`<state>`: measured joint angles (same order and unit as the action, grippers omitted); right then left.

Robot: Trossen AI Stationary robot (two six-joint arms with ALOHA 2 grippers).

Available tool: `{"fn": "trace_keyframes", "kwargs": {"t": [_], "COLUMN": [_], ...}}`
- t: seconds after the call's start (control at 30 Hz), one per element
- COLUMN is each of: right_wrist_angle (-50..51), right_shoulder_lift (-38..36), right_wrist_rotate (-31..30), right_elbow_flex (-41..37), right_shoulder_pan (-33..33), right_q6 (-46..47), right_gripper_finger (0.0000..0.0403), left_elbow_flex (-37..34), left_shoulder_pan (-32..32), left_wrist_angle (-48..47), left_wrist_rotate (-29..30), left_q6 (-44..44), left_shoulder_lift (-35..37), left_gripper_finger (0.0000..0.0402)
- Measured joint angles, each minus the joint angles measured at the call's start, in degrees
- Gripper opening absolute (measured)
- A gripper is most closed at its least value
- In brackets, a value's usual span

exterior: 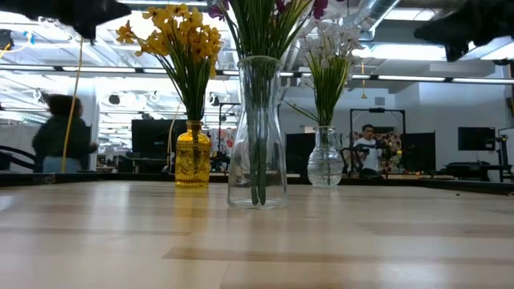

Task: Sort flowers into vase by color
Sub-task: Return to Home Position

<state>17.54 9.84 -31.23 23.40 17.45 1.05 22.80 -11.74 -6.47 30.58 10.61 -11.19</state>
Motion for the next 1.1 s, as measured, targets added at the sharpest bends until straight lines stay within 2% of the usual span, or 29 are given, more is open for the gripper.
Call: {"fn": "trace_keyframes", "kwargs": {"t": [0.17, 0.27, 0.37, 0.47, 0.7, 0.83, 1.1], "right_wrist_angle": [-0.66, -1.65, -4.18, -7.66, -15.72, -21.13, -20.27], "right_shoulder_lift": [-6.65, -9.76, -9.62, -9.22, -9.67, -9.63, -9.4], "right_wrist_rotate": [2.92, 2.94, 3.78, 6.33, 11.61, 15.2, 22.26], "right_elbow_flex": [-4.93, -7.91, -10.63, -13.23, -19.98, -22.75, -22.96], "right_shoulder_pan": [-1.57, -2.08, -2.67, -3.57, -7.63, -11.1, -19.57], "right_q6": [2.0, 1.98, 1.72, 1.77, 1.99, 2.05, 2.0], "right_gripper_finger": [0.0041, 0.003, 0.0018, 0.002, 0.0035, 0.0022, 0.0033], "left_elbow_flex": [-4.54, -7.48, -10.58, -13.58, -21.6, -22.22, -22.26], "left_shoulder_pan": [1.59, 2.01, 2.17, 2.19, 4.63, 7.65, 15.5], "left_wrist_angle": [0.15, -0.11, 1.16, 4.39, 14.13, 13.09, 12.18], "left_wrist_rotate": [-2.26, -2.31, -2.28, -2.54, -7.11, -9.51, -17.9], "left_q6": [-1.35, -2.92, -3.39, -3.21, -4.39, -6.79, -5.6], "left_shoulder_lift": [5.47, 8.78, 11.27, 10.9, 10.48, 10.46, 10.48], "left_gripper_finger": [0.0, 0.0, 0.0, 0.0, 0.0, 0.0, 0.0]}}
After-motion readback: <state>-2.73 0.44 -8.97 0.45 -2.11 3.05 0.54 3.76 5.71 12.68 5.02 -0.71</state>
